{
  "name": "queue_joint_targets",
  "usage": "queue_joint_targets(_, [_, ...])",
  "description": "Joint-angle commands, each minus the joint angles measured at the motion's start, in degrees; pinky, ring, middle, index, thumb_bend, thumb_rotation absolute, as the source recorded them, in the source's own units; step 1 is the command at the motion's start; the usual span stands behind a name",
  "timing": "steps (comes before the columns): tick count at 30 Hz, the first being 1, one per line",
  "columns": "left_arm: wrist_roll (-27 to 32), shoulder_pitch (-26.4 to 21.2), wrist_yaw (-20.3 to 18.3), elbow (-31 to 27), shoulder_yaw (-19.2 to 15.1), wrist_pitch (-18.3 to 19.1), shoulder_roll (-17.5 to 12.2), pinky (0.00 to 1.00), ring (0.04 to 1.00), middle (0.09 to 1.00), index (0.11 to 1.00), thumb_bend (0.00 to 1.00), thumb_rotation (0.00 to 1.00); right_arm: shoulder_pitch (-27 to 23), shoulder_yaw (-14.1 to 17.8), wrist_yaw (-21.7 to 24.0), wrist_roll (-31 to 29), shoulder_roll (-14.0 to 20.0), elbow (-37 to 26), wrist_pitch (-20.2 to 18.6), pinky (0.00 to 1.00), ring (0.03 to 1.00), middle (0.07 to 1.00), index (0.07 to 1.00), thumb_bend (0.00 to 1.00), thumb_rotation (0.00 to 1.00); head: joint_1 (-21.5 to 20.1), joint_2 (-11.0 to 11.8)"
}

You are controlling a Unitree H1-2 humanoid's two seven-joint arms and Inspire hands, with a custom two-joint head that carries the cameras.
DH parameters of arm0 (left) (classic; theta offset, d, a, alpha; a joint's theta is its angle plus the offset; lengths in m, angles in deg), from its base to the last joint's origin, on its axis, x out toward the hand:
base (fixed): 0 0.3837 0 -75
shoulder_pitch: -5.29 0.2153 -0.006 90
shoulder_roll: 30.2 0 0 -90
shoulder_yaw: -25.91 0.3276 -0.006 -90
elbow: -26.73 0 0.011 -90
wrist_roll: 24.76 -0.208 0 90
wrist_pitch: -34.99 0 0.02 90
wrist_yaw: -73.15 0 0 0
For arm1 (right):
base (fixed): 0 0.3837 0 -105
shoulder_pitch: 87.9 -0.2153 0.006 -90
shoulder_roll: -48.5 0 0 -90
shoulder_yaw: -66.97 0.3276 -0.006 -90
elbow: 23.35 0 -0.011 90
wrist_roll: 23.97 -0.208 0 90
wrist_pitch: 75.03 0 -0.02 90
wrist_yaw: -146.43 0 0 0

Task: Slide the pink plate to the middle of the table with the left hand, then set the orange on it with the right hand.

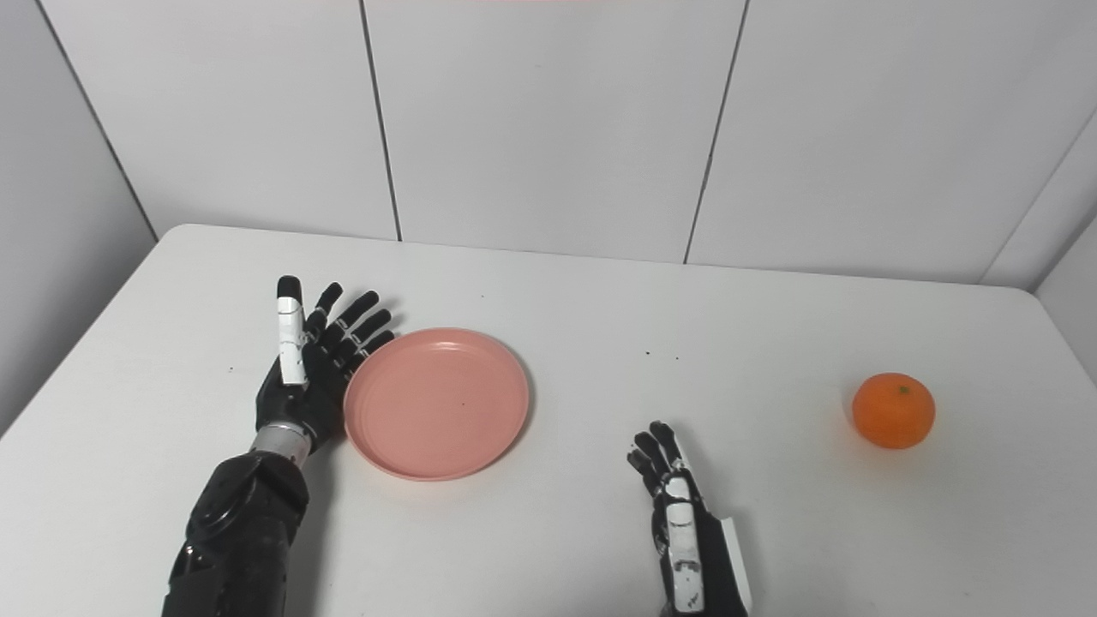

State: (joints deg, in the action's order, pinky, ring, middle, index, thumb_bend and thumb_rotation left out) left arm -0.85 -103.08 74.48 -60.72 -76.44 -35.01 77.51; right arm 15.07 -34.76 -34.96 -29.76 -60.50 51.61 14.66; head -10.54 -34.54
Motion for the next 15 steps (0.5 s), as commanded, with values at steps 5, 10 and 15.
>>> queue_joint_targets(5, [0.2,-0.4,-1.2,-1.1,1.5,-0.3,0.7,0.82,0.802,0.826,0.977,0.91,0.89,6.3,-2.2,-0.4,0.5,-2.1,-0.4,0.2,1.0,0.895,0.906,0.927,0.81,0.97,-1.1,0.0])
queue_joint_targets(10, [0.8,0.7,-0.7,-1.4,2.0,0.7,1.6,0.8,0.79,0.833,0.969,0.93,0.87,6.2,-3.1,-1.2,0.9,-2.3,-0.3,0.4,1.0,0.91,0.919,0.934,0.82,0.97,-2.4,0.3])
queue_joint_targets(15, [0.1,1.6,-1.1,-1.4,2.8,0.2,2.3,0.8,0.792,0.835,0.982,0.93,0.87,6.2,-3.8,-1.7,1.2,-2.5,-0.1,0.5,1.0,0.921,0.928,0.941,0.82,0.98,-2.9,0.5])
